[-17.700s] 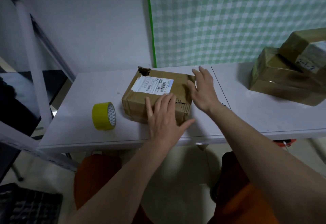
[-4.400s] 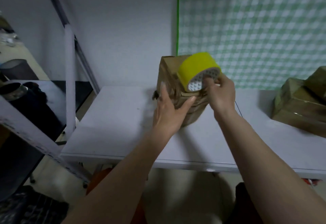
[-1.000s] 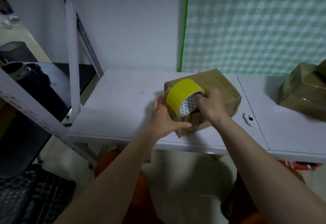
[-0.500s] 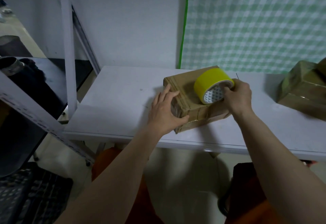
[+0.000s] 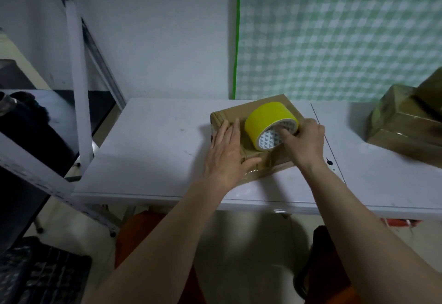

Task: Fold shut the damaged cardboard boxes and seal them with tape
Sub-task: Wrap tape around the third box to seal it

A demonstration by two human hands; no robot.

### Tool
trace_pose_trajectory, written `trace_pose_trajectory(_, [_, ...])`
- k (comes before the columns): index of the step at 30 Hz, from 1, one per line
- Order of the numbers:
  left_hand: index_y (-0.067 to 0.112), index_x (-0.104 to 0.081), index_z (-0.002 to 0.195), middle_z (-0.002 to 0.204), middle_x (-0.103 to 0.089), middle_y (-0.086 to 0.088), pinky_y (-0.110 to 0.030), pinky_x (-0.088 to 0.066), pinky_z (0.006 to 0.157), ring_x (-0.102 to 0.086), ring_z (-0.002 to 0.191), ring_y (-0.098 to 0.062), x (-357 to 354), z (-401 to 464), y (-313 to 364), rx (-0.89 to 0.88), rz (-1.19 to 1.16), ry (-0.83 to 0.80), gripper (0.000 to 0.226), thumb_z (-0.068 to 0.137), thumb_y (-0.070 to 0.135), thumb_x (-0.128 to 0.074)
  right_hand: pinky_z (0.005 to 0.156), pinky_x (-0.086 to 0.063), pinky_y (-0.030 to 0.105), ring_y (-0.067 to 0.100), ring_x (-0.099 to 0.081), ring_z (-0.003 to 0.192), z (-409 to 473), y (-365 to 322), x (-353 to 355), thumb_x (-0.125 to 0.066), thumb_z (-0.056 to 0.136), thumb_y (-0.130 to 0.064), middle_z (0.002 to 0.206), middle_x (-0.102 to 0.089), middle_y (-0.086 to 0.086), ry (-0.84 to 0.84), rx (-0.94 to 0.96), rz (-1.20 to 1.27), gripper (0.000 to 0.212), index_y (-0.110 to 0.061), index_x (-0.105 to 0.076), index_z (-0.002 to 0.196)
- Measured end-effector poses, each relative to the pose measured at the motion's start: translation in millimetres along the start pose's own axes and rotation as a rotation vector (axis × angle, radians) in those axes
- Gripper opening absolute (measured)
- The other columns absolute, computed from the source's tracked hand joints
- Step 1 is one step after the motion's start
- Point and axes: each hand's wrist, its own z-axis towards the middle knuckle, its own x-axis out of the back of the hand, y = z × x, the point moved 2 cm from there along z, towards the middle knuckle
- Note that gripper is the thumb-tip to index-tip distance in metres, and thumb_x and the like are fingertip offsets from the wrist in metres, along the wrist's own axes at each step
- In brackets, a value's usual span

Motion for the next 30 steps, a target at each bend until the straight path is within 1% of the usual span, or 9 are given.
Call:
trace_pose_trajectory(2, [0.009,-0.004,0.152,0.160,-0.014,-0.004,-0.026,-0.003,0.117,0.002,0.148,-0.015,0,0,0,-0.005,0.020,0.005,0.099,0.084,0.062,-0.052,0.105,-0.026,0.043,0.036,-0.033,0.129,2,-1,1,-0.062,0.086,-0.033,0.132,-0.050,0.016,0.030,-0.011,-0.073,0.038,-0.004,-0.064,0.111])
trace_pose_trajectory(4, [0.008,-0.003,0.152,0.160,-0.014,-0.005,-0.026,-0.003,0.118,0.002,0.148,-0.016,0,0,0,-0.001,0.020,-0.008,0.098,0.085,0.060,-0.053,0.109,-0.025,0.043,0.035,-0.033,0.133,8,1,3,-0.060,0.087,-0.035,0.140,-0.045,0.016,0.000,0.006,-0.085,0.040,-0.005,-0.064,0.113])
trace_pose_trajectory(7, [0.007,-0.004,0.152,0.160,-0.014,-0.006,-0.028,-0.004,0.119,0.002,0.148,-0.017,0,3,1,-0.001,0.019,-0.020,0.098,0.086,0.059,-0.053,0.098,-0.041,0.047,0.039,-0.051,0.115,14,2,5,-0.057,0.087,-0.035,0.122,-0.057,0.022,-0.079,0.004,0.025,0.033,-0.006,-0.064,0.101])
trace_pose_trajectory(10, [0.008,-0.002,0.152,0.160,-0.012,-0.006,-0.028,-0.003,0.119,0.004,0.148,-0.016,1,4,2,0.006,0.029,-0.046,0.097,0.086,0.059,-0.052,0.088,-0.045,0.042,0.038,-0.055,0.107,18,4,8,-0.055,0.090,-0.028,0.112,-0.062,0.021,-0.084,-0.013,0.009,0.028,-0.004,-0.062,0.104])
trace_pose_trajectory(15, [0.009,-0.001,0.152,0.161,-0.011,-0.005,-0.025,-0.003,0.117,0.004,0.148,-0.014,0,1,-1,0.005,0.026,-0.046,0.098,0.086,0.059,-0.053,0.077,-0.037,0.039,0.042,-0.053,0.100,26,6,23,-0.047,0.093,-0.016,0.106,-0.061,0.026,0.044,0.011,-0.029,0.019,0.000,-0.055,0.099])
trace_pose_trajectory(20, [0.016,-0.003,0.153,0.161,-0.005,0.002,-0.024,0.001,0.115,0.006,0.147,-0.010,10,-3,-7,-0.024,0.024,-0.077,0.095,0.086,0.061,-0.051,0.072,-0.033,0.038,0.041,-0.053,0.095,28,11,27,-0.047,0.094,-0.021,0.099,-0.060,0.025,0.098,0.012,0.014,0.018,-0.004,-0.049,0.088])
trace_pose_trajectory(24, [0.030,-0.008,0.153,0.162,0.001,0.000,-0.048,0.004,0.116,0.005,0.148,-0.020,18,-1,-6,-0.021,0.212,-0.180,0.093,0.081,0.070,-0.051,0.077,-0.045,0.039,0.034,-0.058,0.093,24,18,19,-0.060,0.086,-0.028,0.095,-0.065,0.018,0.037,-0.058,0.120,0.028,-0.002,-0.063,0.095])
trace_pose_trajectory(27, [0.022,-0.004,0.153,0.159,-0.001,-0.021,-0.052,0.008,0.116,0.000,0.147,-0.036,20,9,13,0.026,0.357,-0.183,0.108,0.073,0.078,-0.050,0.078,-0.047,0.038,0.035,-0.059,0.097,18,20,8,-0.060,0.086,-0.029,0.099,-0.066,0.019,0.012,-0.077,0.148,0.031,-0.002,-0.065,0.100])
trace_pose_trajectory(30, [0.005,0.002,0.151,0.158,0.009,-0.020,-0.041,0.009,0.118,0.012,0.146,-0.032,16,16,26,0.001,0.295,-0.170,0.116,0.076,0.074,-0.053,0.077,-0.041,0.035,0.037,-0.055,0.102,18,18,5,-0.055,0.090,-0.026,0.105,-0.062,0.022,0.060,-0.062,0.129,0.031,0.002,-0.062,0.103])
